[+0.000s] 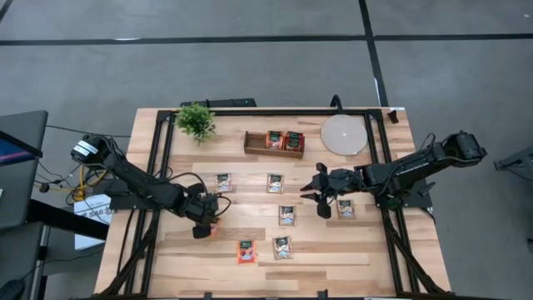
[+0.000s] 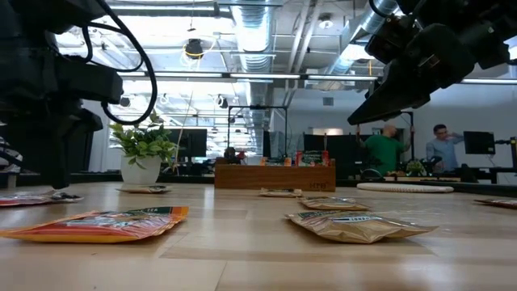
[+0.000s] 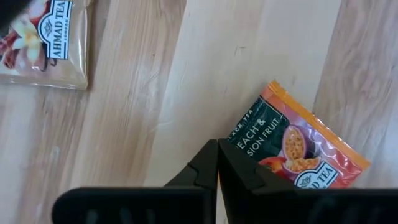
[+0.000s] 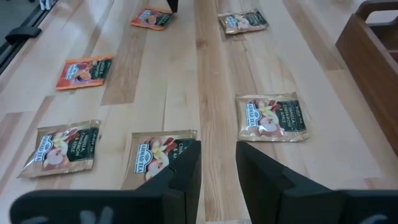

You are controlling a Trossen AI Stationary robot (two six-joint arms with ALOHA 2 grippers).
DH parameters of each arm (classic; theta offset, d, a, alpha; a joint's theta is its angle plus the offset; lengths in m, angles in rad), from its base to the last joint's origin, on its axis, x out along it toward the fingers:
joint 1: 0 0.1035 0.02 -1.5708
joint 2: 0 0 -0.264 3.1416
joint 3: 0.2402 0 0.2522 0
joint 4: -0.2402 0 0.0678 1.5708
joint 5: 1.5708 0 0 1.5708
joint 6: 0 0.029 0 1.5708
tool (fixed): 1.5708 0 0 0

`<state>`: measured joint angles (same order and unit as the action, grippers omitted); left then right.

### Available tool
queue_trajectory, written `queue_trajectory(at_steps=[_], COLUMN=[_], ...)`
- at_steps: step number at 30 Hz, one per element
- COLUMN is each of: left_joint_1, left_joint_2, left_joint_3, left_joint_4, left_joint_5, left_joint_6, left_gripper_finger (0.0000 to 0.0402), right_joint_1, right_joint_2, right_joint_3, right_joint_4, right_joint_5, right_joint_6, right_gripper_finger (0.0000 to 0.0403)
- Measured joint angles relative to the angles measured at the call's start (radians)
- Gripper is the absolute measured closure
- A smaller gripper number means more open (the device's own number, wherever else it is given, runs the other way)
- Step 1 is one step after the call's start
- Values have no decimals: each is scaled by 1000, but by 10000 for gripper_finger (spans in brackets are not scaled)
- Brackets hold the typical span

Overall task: Pick & Place Tea
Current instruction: Put the orange tea bag into the middle section of the wooden organizer

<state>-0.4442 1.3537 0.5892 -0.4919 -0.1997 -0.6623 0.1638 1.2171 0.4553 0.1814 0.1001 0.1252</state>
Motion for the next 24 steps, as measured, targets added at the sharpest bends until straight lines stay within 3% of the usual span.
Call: queue_trajectory(at_steps=[9,20,24], left_joint_1=[0,2,37], left_joint_2=[-1,-1,-2], left_joint_3=[1,2,2], left_joint_4=[0,0,3], left_joint_5=[5,-70,-46], left_joint_6=[123,245,262], left_gripper_finger=[384,300,288], right_joint_1=[0,0,0], right_joint_2=[0,0,0], right_joint_3=[0,1,1], right_joint_4=[0,29,30], right_joint_5=[0,0,0], right_joint_6=[14,34,35], right_gripper_finger=[310,310,310])
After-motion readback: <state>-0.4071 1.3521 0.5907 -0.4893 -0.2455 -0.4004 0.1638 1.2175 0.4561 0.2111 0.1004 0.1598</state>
